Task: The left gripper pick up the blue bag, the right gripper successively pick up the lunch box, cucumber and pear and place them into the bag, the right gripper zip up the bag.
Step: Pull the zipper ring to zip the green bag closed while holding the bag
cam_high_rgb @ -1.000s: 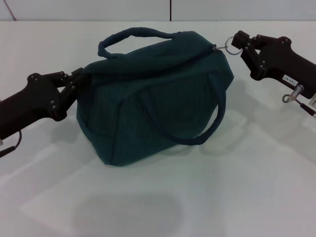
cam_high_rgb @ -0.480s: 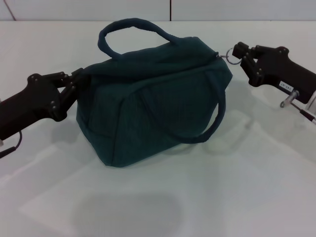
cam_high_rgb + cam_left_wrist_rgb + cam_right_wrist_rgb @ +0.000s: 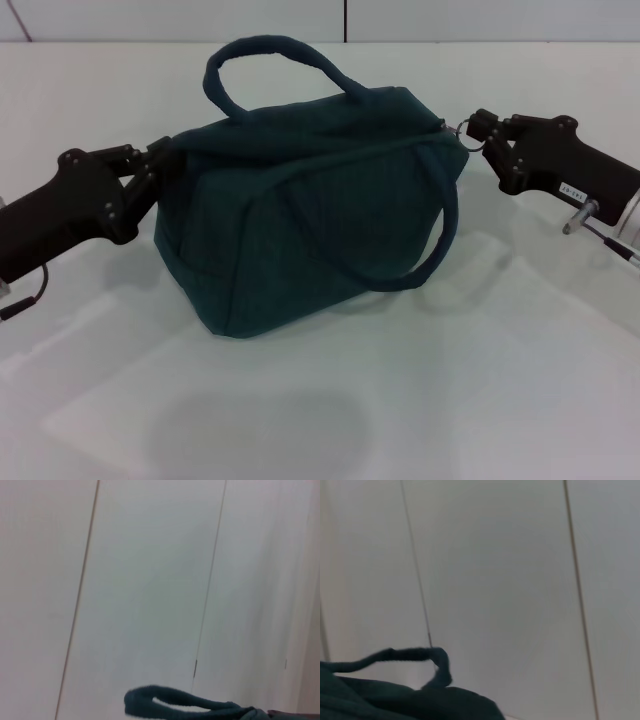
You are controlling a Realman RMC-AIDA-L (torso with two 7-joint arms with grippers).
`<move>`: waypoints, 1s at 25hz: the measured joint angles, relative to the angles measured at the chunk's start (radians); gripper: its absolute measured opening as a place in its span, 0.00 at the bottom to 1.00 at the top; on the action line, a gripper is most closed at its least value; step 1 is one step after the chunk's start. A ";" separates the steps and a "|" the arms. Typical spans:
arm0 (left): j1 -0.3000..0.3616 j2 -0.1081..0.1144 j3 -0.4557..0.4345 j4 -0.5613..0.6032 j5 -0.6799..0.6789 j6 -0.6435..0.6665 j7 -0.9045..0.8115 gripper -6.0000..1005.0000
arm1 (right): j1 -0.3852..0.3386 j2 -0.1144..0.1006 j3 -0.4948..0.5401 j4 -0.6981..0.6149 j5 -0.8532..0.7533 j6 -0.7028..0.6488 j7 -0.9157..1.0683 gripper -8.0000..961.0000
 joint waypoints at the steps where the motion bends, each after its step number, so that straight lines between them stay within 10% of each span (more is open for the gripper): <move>1: -0.001 -0.001 -0.003 0.000 -0.001 0.000 -0.007 0.17 | -0.001 0.000 0.000 0.000 0.001 -0.018 0.000 0.03; 10: -0.019 0.013 -0.046 0.071 -0.005 -0.017 -0.259 0.20 | -0.010 0.000 -0.015 0.001 0.003 -0.137 0.003 0.03; 18: -0.041 0.015 -0.040 0.229 0.074 -0.071 -0.451 0.42 | 0.010 0.000 -0.126 0.000 0.050 -0.159 0.002 0.03; 25: -0.163 -0.028 -0.037 0.354 0.330 -0.074 -0.601 0.43 | 0.017 0.000 -0.171 -0.001 0.090 -0.154 -0.009 0.04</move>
